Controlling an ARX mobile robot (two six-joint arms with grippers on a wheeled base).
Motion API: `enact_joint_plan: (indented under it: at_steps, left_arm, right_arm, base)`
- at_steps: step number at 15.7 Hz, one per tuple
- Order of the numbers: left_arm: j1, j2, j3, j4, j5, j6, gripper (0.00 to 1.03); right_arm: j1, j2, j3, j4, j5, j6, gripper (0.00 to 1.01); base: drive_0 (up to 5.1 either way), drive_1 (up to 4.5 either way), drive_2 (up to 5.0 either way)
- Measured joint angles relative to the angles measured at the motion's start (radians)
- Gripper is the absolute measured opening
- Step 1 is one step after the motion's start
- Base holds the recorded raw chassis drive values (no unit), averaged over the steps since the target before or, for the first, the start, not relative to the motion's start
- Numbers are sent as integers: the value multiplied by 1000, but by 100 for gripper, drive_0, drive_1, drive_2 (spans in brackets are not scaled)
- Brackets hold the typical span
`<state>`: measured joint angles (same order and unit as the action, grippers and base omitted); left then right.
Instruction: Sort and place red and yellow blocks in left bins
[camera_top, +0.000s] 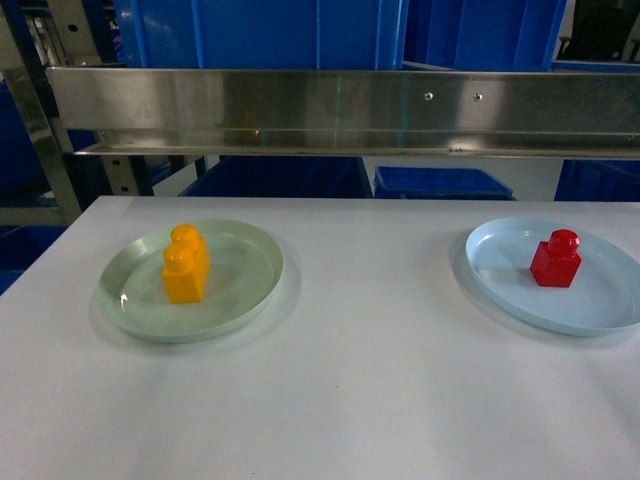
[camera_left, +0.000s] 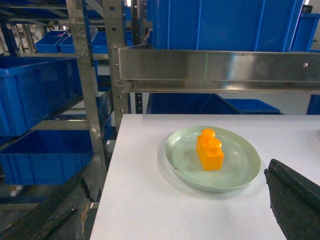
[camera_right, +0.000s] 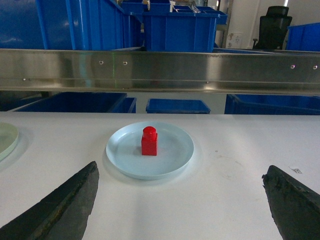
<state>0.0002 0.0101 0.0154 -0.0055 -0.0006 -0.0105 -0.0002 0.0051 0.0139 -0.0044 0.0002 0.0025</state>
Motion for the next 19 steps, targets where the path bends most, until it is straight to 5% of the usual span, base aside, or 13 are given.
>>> enact_joint_plan:
  at_steps: [6,7,8,9,11,13,15,19]
  left_arm:
    - [0,0,0,-2,0,0,98]
    - [-34,45,7,30,-31,2,98]
    - [-108,199,64,138,-51,4,98]
    - [-127,392,177,289,-9,-3,98]
    - [-86,808,428,505,-29,-38,98]
    - [-82,1279,680,468,-5,-37,98]
    - [-74,1590,769,509,31,-36,98]
    - [-69,1640,766,511,19,-38,98]
  right_arm:
    - [0,0,0,0,0,0,98]
    - [-10,43,3,58,-16,8,98]
    - [-48,212,59,168,-59,48,98]
    - [-44,400,154,282,-66,93,98]
    - [38,859,444,431,-82,141,98]
    - [73,1310,671,467,-78,174,98]
    - [72,1596,747,492,-79,189,98]
    - [72,1606,735,500,-80,192,98]
  base:
    - [0,0,0]
    - [0,0,0]
    - [0,0,0]
    - [0,0,0]
    - [0,0,0]
    - [0,0,0]
    - [0,0,0]
    - [0,0,0]
